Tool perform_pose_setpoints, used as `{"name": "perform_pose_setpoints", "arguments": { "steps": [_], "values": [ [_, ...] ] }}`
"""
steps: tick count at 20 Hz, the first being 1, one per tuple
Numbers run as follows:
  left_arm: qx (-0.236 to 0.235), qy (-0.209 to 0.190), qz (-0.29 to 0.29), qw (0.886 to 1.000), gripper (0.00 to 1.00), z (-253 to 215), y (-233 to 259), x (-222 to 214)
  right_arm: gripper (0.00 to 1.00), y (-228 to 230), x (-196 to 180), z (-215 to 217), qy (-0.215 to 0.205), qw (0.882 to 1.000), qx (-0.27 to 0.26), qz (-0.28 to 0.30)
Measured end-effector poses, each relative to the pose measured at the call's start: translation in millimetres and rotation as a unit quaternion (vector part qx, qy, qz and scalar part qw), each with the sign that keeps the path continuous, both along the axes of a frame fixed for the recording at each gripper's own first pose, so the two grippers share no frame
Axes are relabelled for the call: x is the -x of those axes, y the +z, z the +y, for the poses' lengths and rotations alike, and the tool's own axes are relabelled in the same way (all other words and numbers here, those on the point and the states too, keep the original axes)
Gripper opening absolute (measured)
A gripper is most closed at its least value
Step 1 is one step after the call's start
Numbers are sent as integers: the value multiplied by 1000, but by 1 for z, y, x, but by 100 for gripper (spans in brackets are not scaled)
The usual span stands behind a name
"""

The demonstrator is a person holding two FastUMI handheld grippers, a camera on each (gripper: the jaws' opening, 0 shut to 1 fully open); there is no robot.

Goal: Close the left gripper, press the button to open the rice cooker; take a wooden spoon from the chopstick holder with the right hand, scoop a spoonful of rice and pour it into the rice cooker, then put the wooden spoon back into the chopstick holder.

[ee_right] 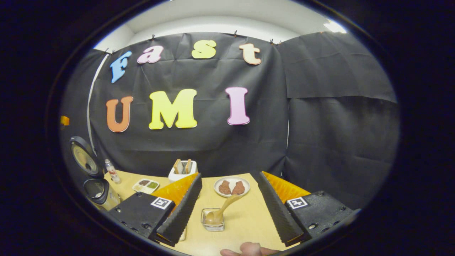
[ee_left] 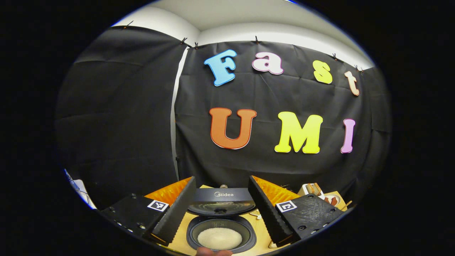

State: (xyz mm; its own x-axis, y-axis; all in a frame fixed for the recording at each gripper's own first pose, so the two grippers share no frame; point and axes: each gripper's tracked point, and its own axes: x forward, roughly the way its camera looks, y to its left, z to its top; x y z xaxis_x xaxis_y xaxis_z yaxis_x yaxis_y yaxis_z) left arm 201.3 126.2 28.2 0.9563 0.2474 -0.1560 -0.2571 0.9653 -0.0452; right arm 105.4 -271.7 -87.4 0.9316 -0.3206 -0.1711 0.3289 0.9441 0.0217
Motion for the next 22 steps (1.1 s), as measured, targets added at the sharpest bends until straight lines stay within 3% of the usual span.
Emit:
{"name": "perform_pose_setpoints", "arguments": {
  "steps": [7,12,22],
  "values": [
    [7,-9,46,999,95,17,-40,-57,99,-8,53,-15,-32,999,30,26],
    [19,-12,84,996,95,17,-61,-61,100,-14,69,-28,-55,998,23,38],
    [35,-43,126,990,97,-13,-93,-3,99,11,31,40,36,999,-5,15]
  ]
}}
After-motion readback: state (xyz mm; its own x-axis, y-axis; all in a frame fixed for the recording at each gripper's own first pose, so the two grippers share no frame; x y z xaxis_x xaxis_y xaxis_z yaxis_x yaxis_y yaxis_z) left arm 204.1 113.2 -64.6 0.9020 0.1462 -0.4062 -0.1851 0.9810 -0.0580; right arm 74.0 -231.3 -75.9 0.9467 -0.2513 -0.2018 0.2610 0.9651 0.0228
